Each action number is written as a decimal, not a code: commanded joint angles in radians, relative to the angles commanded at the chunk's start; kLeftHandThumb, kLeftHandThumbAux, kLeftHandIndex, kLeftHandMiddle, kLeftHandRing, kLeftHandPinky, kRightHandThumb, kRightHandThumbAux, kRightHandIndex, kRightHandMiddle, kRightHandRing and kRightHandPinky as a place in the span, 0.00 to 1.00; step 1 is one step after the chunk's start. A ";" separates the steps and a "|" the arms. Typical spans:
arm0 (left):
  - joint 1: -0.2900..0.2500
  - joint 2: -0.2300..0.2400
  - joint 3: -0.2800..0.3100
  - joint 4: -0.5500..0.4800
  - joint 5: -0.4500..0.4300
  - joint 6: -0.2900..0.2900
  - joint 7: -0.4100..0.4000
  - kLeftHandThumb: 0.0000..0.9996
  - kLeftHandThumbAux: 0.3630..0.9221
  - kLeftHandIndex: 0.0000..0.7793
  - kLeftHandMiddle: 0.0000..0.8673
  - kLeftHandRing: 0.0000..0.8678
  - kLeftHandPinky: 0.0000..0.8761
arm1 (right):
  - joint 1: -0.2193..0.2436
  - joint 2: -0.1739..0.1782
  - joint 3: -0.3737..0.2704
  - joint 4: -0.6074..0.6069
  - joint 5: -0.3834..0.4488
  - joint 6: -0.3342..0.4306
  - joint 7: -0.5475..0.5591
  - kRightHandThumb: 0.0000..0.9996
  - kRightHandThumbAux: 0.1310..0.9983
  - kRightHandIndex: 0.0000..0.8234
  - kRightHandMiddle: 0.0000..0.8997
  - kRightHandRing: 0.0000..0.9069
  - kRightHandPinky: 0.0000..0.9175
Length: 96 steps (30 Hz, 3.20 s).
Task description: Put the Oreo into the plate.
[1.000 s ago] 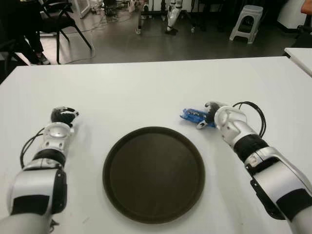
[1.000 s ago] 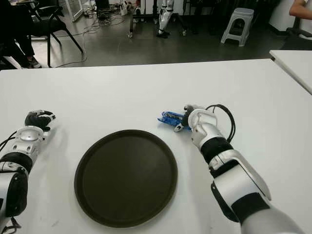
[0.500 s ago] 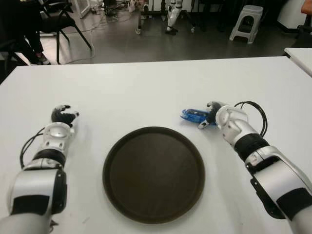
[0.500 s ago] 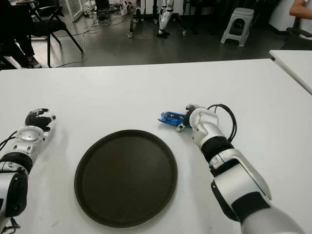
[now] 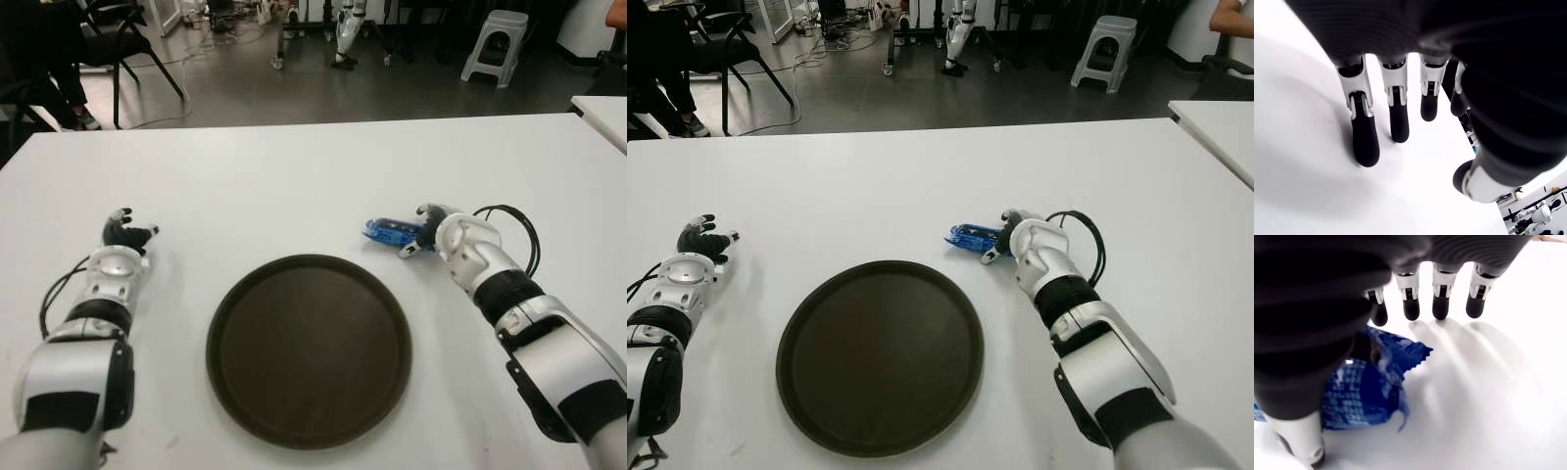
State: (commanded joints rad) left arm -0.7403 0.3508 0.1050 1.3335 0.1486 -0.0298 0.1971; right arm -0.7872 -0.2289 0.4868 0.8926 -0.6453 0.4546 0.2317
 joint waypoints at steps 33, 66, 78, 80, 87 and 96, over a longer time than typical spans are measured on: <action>-0.003 -0.005 -0.001 0.001 0.000 0.001 0.005 0.28 0.71 0.13 0.15 0.18 0.17 | 0.037 -0.034 0.079 -0.118 -0.037 -0.055 0.076 0.00 0.71 0.00 0.00 0.00 0.00; -0.005 -0.012 -0.001 0.000 -0.001 0.005 0.012 0.30 0.73 0.13 0.15 0.17 0.14 | -0.007 -0.040 0.131 0.090 -0.059 -0.273 -0.006 0.00 0.70 0.00 0.00 0.00 0.00; -0.003 -0.012 0.000 0.000 -0.003 -0.001 0.008 0.29 0.69 0.12 0.16 0.17 0.14 | -0.037 -0.031 0.148 0.168 -0.063 -0.306 -0.001 0.00 0.67 0.00 0.00 0.00 0.00; -0.003 -0.011 -0.001 0.000 -0.003 -0.001 0.008 0.28 0.69 0.12 0.15 0.17 0.14 | -0.042 -0.028 0.150 0.177 -0.062 -0.303 0.003 0.00 0.67 0.00 0.00 0.00 0.00; -0.002 -0.010 -0.002 0.000 -0.002 0.000 0.004 0.29 0.71 0.11 0.15 0.18 0.16 | -0.053 -0.021 0.149 0.198 -0.060 -0.298 0.012 0.00 0.70 0.00 0.00 0.00 0.00; -0.001 -0.010 0.004 0.001 -0.007 -0.005 0.005 0.37 0.69 0.17 0.17 0.19 0.16 | -0.068 -0.020 0.160 0.196 -0.074 -0.284 0.020 0.00 0.78 0.00 0.00 0.00 0.00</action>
State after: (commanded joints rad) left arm -0.7415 0.3404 0.1094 1.3341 0.1418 -0.0350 0.2019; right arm -0.8553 -0.2486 0.6466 1.0885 -0.7196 0.1708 0.2517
